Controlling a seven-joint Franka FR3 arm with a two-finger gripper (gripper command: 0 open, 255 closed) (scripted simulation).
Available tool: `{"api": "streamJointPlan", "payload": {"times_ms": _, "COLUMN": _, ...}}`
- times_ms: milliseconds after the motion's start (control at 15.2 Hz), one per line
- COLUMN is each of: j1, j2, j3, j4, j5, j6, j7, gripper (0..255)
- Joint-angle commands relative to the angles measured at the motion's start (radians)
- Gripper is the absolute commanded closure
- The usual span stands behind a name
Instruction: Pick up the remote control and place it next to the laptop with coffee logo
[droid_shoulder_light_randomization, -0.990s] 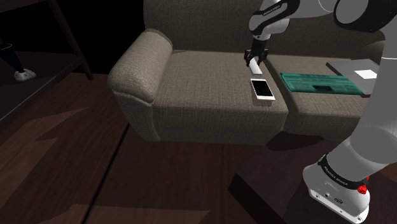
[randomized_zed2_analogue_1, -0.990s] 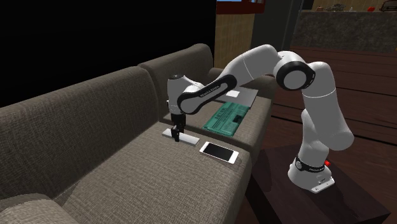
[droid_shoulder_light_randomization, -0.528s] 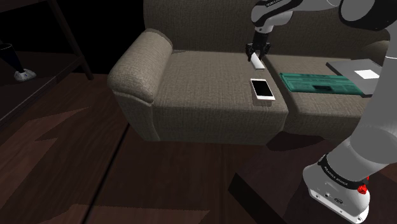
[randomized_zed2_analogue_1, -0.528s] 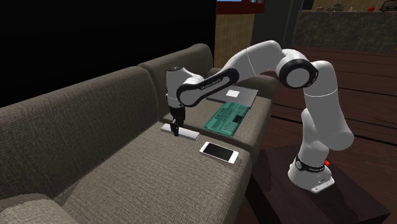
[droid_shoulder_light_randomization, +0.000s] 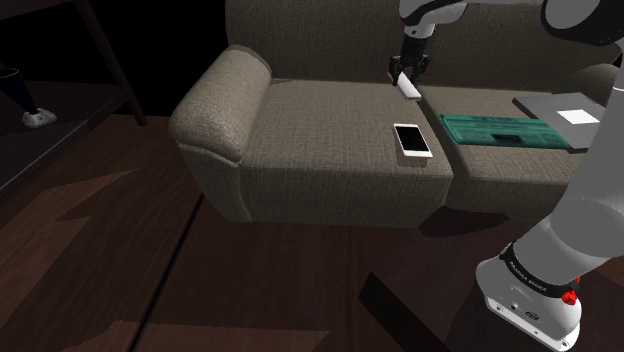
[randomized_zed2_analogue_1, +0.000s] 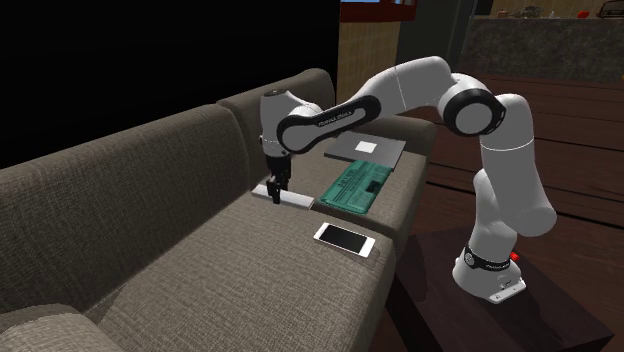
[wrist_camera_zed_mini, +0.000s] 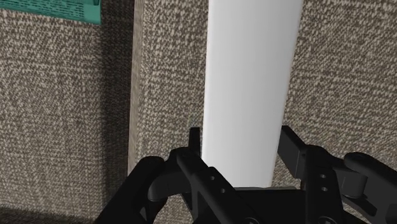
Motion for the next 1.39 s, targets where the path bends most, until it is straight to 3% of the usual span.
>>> {"api": "streamJointPlan", "payload": {"times_ms": 0, "j1": 0.001, "j2": -0.007, "j3": -0.001, "j4": 0.018, "j5": -0.002, "j6": -0.025, "j7": 0.002, "gripper": 255}}
{"api": "streamJointPlan", "payload": {"times_ms": 462, "j1": 0.000, "j2": -0.022, "j3": -0.003, "j4": 0.078, "j5": -0.006, "j6": -0.100, "j7": 0.004, "gripper": 255}}
{"api": "streamJointPlan", "payload": {"times_ms": 1320, "j1": -0.183, "j2": -0.050, "j3": -0.089, "j4": 0.028, "j5": 0.022, "j6": -0.080, "j7": -0.272, "gripper": 255}}
